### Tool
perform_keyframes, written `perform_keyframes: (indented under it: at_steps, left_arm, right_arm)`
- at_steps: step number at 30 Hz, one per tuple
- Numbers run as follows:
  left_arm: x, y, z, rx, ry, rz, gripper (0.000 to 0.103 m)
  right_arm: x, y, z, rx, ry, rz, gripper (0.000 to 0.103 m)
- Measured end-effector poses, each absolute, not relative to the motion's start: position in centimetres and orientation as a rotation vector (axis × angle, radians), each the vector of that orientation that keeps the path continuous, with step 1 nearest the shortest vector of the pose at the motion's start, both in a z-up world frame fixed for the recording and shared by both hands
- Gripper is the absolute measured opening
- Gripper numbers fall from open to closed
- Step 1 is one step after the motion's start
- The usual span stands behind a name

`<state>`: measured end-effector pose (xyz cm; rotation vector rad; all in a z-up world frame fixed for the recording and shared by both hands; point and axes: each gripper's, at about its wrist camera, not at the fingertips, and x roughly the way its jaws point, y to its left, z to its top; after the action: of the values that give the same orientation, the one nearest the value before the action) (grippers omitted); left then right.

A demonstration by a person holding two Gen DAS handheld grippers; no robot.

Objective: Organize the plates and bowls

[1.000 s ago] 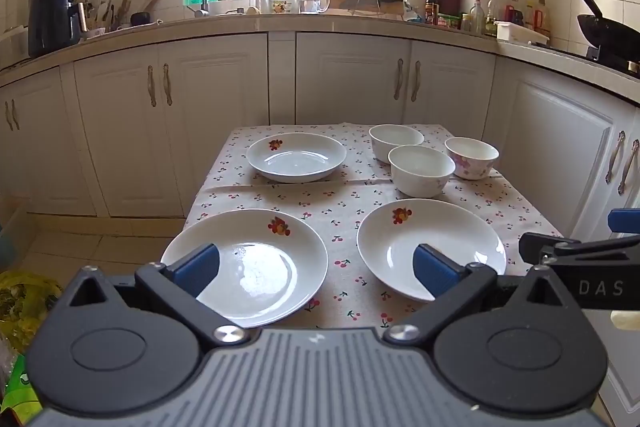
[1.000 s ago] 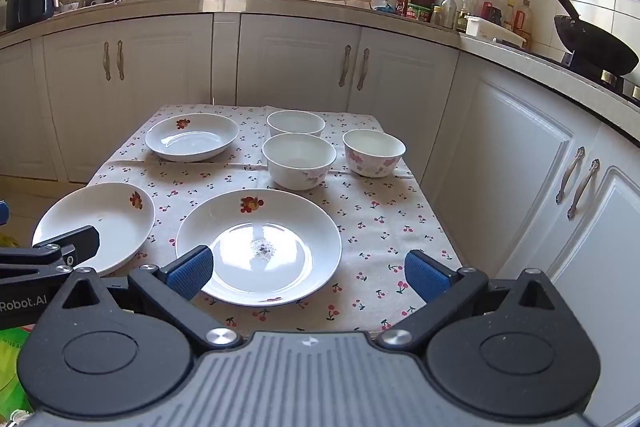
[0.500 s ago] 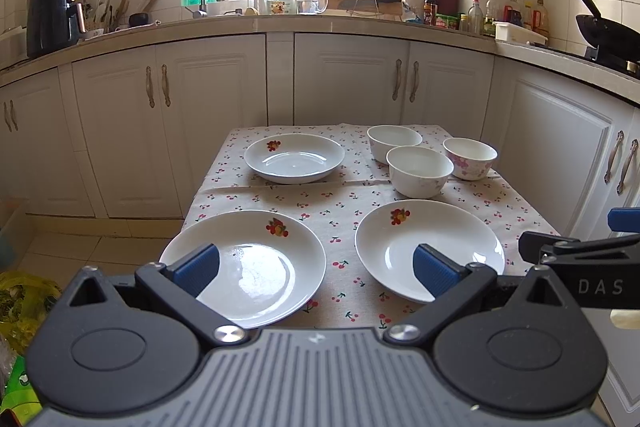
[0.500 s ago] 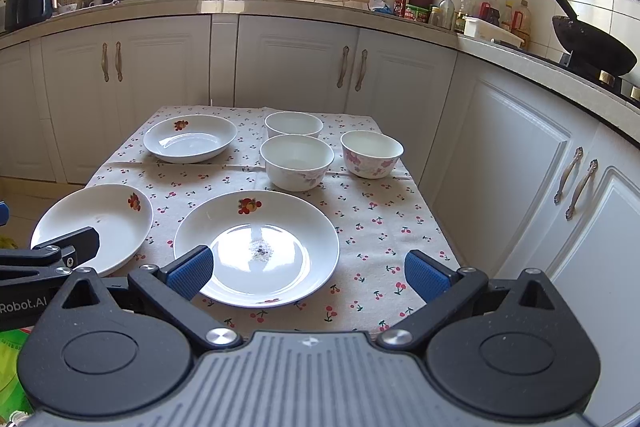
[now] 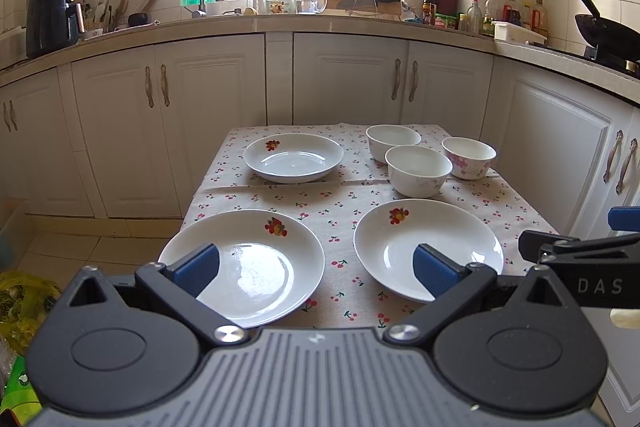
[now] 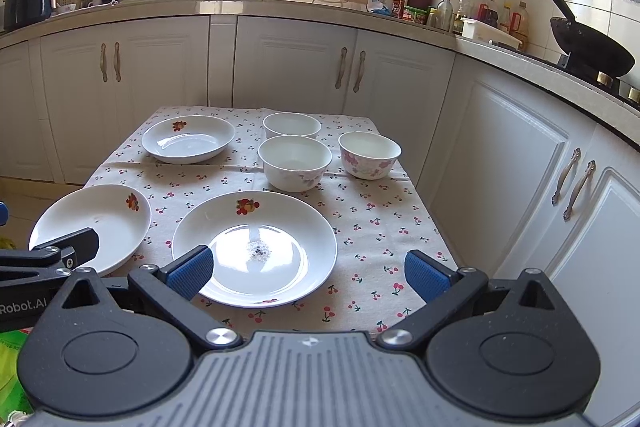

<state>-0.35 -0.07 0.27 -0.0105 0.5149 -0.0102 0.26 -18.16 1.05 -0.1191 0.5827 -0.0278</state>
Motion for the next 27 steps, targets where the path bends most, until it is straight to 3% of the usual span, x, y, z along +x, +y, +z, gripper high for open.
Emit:
perform_keyframes:
  at_steps: [27]
  left_arm:
    - [-0.30,-0.44,-0.10,-0.010,0.513,-0.013,0.102]
  right_arm:
    - [0.01,-18.08,1.27,-0.127,0.575,-0.037,0.103]
